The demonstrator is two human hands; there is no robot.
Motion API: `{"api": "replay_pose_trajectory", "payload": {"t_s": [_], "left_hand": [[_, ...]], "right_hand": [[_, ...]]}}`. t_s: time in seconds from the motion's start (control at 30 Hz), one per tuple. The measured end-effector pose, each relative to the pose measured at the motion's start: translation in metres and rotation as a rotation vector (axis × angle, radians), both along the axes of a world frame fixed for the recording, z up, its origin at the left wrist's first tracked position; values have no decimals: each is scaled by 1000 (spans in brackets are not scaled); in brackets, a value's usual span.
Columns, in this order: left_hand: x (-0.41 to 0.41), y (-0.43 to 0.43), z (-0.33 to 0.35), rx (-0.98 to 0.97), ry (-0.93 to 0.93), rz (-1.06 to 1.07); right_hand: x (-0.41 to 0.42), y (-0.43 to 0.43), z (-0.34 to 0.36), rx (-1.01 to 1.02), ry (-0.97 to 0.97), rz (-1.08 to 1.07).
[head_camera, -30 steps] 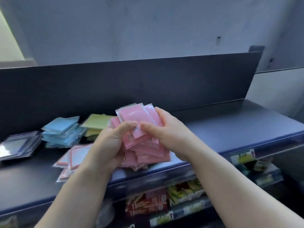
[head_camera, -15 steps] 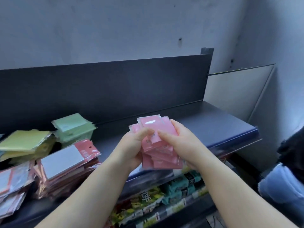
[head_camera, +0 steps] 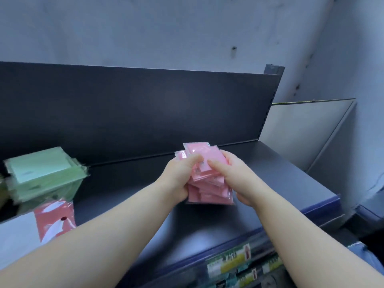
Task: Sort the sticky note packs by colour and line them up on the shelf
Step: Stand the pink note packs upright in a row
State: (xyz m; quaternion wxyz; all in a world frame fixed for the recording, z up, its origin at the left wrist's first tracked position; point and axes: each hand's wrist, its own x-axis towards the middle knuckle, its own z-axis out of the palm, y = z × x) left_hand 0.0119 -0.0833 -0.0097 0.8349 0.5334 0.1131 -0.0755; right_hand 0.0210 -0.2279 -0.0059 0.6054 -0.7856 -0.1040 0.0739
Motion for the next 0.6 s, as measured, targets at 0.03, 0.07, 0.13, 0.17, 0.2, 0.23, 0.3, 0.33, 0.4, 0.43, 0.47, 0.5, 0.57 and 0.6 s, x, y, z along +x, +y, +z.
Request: {"api": "replay_pose_trajectory", "payload": {"t_s": [0.03, 0.07, 0.13, 0.17, 0.2, 0.23, 0.3, 0.33, 0.4, 0.43, 0.47, 0.5, 0.57, 0.6], "left_hand": [[4, 1, -2, -4, 3, 16], [9, 3, -4, -4, 3, 29], [19, 4, -7, 1, 1, 54], [23, 4, -8, 5, -3, 68], [28, 4, -9, 16, -8, 83], [31, 4, -10, 37, -18, 99], [37, 5, -16, 112, -57, 133], [40, 6, -19, 158, -84, 152], [42, 9, -23, 244, -139, 175], [43, 11, -24, 277, -157, 182], [44, 11, -25, 300, -165, 188], [44, 11, -26, 320, -169, 192], [48, 12, -25, 388, -166, 228], [50, 12, -26, 428, -144, 280]], "right_hand": [[8, 1, 0, -17, 5, 25], [17, 3, 0, -32, 10, 44], [37, 5, -2, -86, 8, 80], [47, 5, -3, -115, 10, 93], [57, 6, -4, -129, 20, 109], [66, 6, -5, -123, 40, 129], [83, 8, -7, -104, 79, 161], [92, 7, -10, -101, 86, 175], [104, 8, -16, -105, 56, 212], [108, 7, -20, -106, 41, 221], [110, 5, -23, -95, 35, 223], [112, 4, -27, -77, 37, 223], [115, -1, -32, -22, 70, 239], [116, -3, -33, 1, 87, 249]]}}
